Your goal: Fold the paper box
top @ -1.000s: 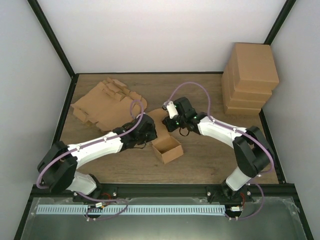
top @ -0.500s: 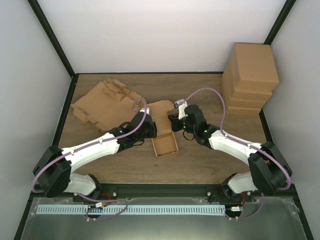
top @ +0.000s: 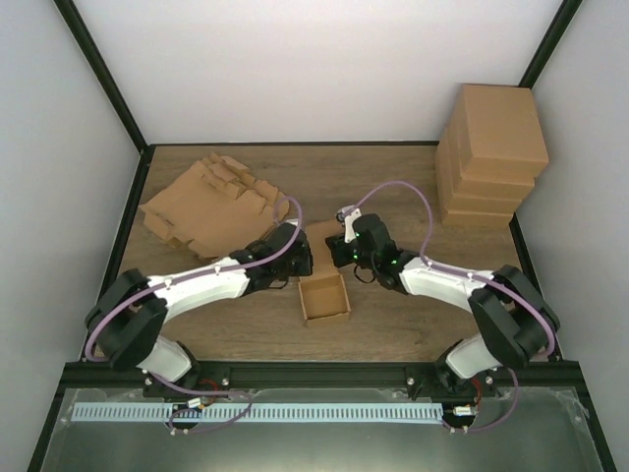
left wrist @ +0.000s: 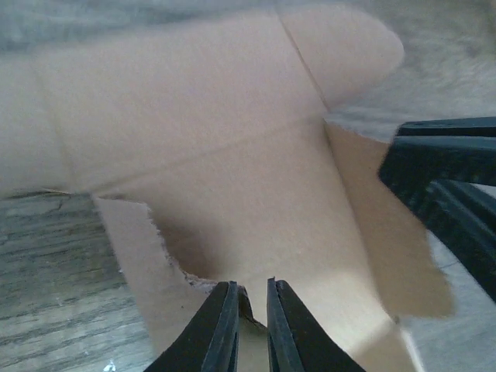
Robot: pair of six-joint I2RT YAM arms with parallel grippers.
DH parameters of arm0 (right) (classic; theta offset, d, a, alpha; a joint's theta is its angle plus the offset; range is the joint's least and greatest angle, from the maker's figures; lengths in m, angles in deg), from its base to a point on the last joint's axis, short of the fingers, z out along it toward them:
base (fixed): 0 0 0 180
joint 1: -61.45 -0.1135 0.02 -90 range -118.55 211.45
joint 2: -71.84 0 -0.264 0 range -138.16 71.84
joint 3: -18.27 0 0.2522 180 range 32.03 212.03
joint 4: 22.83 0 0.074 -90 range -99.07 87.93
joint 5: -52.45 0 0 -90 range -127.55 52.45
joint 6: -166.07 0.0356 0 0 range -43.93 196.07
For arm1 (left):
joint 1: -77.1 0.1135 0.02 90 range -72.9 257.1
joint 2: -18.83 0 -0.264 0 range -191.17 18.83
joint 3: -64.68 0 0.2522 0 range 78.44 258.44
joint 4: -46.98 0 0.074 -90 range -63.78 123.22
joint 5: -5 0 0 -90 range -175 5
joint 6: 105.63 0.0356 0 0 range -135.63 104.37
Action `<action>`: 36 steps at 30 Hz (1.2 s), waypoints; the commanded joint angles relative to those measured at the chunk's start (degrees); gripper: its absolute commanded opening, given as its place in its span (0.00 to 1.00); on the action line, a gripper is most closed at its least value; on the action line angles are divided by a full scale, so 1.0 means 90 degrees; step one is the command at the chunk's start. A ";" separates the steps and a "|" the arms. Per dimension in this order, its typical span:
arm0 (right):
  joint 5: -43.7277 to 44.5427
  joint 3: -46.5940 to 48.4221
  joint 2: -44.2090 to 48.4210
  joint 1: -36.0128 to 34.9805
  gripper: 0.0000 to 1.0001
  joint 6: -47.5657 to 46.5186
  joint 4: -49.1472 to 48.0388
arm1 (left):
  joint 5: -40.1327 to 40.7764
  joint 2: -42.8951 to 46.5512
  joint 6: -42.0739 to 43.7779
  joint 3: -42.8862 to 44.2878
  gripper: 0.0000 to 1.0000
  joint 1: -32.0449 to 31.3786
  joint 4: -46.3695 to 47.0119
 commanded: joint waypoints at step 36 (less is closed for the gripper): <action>-0.3921 -0.1499 0.2295 0.3059 0.74 0.0141 0.1681 | -0.3865 0.2473 -0.1028 -0.2695 0.36 0.1757 0.0765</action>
